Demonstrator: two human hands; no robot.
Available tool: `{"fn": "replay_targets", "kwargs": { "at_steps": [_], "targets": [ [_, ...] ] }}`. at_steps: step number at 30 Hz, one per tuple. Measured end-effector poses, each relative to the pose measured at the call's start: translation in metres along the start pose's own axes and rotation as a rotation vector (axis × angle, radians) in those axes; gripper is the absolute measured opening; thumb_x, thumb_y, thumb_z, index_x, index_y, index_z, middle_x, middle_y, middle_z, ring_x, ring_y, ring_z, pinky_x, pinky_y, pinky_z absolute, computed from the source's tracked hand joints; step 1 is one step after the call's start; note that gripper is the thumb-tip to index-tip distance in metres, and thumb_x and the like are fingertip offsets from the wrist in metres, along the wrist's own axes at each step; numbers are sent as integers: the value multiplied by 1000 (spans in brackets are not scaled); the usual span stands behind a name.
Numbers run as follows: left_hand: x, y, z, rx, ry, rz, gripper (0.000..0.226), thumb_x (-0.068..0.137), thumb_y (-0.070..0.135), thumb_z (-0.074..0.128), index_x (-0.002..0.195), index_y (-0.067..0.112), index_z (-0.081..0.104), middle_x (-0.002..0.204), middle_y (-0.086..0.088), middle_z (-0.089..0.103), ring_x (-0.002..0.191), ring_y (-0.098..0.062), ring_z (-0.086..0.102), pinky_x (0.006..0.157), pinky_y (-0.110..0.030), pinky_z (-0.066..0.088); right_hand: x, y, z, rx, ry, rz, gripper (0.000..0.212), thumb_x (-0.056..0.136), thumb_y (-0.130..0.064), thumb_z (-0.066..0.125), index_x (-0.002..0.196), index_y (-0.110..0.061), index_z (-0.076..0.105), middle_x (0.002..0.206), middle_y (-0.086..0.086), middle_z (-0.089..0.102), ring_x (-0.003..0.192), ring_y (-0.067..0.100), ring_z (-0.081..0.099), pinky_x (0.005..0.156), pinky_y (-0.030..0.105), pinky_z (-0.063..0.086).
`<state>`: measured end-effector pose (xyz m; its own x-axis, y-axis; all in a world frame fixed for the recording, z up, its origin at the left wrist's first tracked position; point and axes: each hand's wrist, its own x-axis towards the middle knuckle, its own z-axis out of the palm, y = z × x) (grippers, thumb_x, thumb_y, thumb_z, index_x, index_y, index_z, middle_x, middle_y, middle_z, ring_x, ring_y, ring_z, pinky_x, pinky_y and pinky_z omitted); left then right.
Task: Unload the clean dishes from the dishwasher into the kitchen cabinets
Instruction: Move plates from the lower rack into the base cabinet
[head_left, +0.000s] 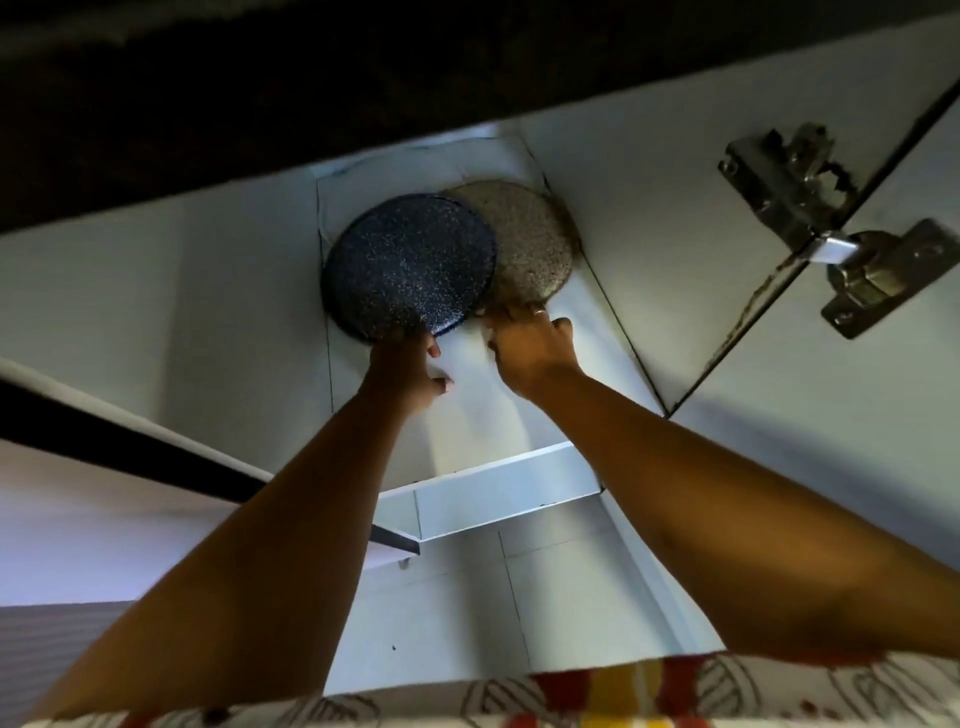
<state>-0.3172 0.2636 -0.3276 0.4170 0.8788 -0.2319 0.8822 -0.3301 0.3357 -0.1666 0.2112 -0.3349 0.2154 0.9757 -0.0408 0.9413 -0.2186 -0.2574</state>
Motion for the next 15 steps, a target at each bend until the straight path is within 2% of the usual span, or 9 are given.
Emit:
{"fn": "replay_targets", "kwargs": {
  "at_steps": [5,8,11,15],
  "targets": [
    [9,-10,-7,110,-11,15,73,74,39,75,131,12,40,138,-9,41,129,-28,37,102,-36,30,11,-5,-11,-26,-90,40,50,90,-11,53,137,-20,39,140,9,43,126,31,41,97,45,35],
    [10,-8,-8,157,-47,-22,79,73,41,75,136,16,35,145,-15,32,131,-33,33,102,-40,33,17,-8,-16,-19,-117,72,49,91,-13,53,138,-20,38,140,9,42,125,29,41,95,43,35],
    [7,-2,-11,128,-75,-103,83,74,39,75,141,22,30,148,-18,18,129,-39,34,97,-44,43,20,-11,-21,-9,-150,107,50,90,-11,55,137,-18,39,136,9,45,122,28,43,93,42,37],
    [-3,5,-7,220,-77,-142,83,81,44,66,147,25,20,150,-19,11,130,-41,31,101,-45,39,17,-20,-29,-4,-207,150,46,86,-6,59,130,-10,47,129,11,51,118,29,50,94,42,46]
  ]
}}
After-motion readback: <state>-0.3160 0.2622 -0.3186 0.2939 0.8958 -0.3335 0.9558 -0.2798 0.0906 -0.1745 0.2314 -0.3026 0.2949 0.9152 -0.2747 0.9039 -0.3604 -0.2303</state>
